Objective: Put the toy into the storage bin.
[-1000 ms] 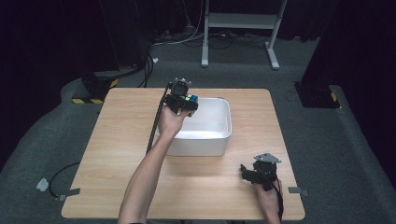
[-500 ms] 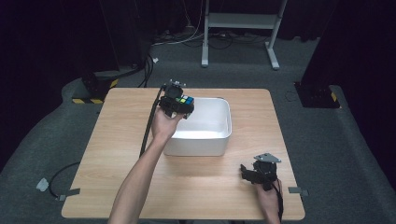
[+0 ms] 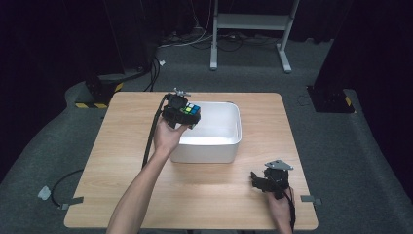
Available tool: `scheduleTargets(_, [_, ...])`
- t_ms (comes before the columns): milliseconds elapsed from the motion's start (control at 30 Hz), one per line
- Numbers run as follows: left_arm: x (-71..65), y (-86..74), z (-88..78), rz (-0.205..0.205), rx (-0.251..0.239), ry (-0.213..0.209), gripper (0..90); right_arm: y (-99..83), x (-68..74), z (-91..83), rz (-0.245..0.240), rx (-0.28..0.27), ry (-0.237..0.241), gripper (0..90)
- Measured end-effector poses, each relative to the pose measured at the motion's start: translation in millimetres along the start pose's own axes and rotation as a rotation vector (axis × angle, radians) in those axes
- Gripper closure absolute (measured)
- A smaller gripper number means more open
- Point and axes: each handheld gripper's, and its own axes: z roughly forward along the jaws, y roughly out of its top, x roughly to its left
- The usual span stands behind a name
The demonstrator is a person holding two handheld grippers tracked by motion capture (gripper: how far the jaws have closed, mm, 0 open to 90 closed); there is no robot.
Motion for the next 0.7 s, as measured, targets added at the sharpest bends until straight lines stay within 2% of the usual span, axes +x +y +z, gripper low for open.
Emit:
scheduleTargets(33, [-0.4, -0.5, -1.1, 0.007, 0.002, 0.005, 33.7, 0.0, 0.0, 0.0, 0.000, 0.000, 0.000, 16.5])
scheduleTargets(200, [0.4, -4.6, -6.6, -0.010, -0.019, -0.007, 33.7, 0.0, 0.0, 0.0, 0.000, 0.000, 0.000, 16.5])
scheduleTargets(300, [0.9, -8.4, -8.3, -0.002, -0.016, -0.008, 33.7, 0.0, 0.0, 0.0, 0.000, 0.000, 0.000, 16.5])
scheduleTargets(433, [3.2, -12.0, -12.3, -0.016, -0.028, -0.016, 33.7, 0.0, 0.0, 0.0, 0.001, 0.000, 0.000, 16.5])
scheduleTargets(700, [3.3, -19.4, -20.3, -0.011, -0.031, -0.018, 33.7, 0.0, 0.0, 0.0, 0.000, 0.000, 0.000, 16.5])
